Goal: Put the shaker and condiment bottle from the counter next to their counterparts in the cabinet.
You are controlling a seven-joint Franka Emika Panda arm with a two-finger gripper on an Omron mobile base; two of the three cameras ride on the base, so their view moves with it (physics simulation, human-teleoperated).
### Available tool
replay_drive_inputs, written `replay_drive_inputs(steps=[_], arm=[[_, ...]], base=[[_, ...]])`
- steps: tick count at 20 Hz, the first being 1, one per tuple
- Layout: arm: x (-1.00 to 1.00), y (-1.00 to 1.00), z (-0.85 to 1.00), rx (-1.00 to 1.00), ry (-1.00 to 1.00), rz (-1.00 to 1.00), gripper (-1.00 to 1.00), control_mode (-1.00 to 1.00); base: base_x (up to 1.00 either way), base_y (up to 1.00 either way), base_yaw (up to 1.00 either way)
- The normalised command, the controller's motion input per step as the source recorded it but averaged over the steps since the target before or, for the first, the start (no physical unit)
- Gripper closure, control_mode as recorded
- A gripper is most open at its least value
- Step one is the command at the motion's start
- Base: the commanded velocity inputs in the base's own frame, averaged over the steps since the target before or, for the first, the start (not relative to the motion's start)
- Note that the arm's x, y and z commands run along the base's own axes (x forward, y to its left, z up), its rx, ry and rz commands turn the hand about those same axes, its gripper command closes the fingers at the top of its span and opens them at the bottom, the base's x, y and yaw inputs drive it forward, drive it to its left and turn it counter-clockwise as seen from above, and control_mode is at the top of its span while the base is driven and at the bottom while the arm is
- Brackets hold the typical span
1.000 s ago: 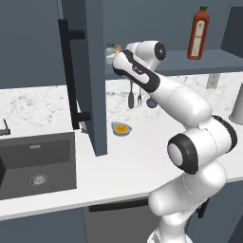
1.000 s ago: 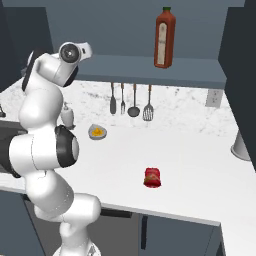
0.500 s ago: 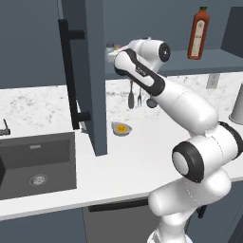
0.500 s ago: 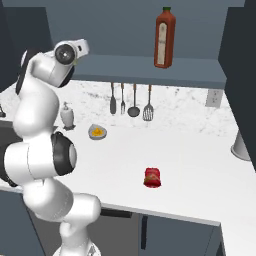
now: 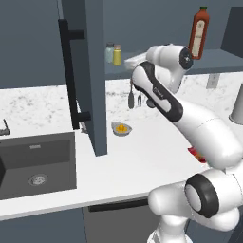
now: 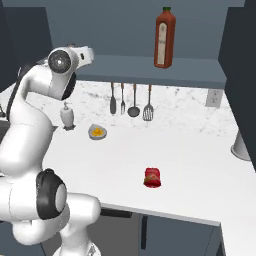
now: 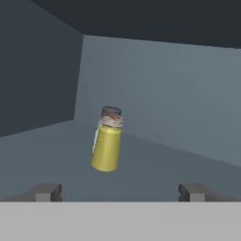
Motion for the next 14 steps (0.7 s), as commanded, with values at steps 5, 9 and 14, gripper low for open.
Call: replay_drive_inputs(steps=[5, 9, 14], arm=[[-1.00, -0.53, -0.09, -0.09, 0.22, -0.16, -1.00, -1.00], [-1.00, -0.70, -0.65, -0.14, 0.19, -0.15, -1.00, -1.00], [-0.73, -0.83, -0.94, -0.23, 0.22, -0.18, -1.00, -1.00]], base=[[0.00, 0.00, 0.00], [0.00, 0.00, 0.00], [0.00, 0.00, 0.00]])
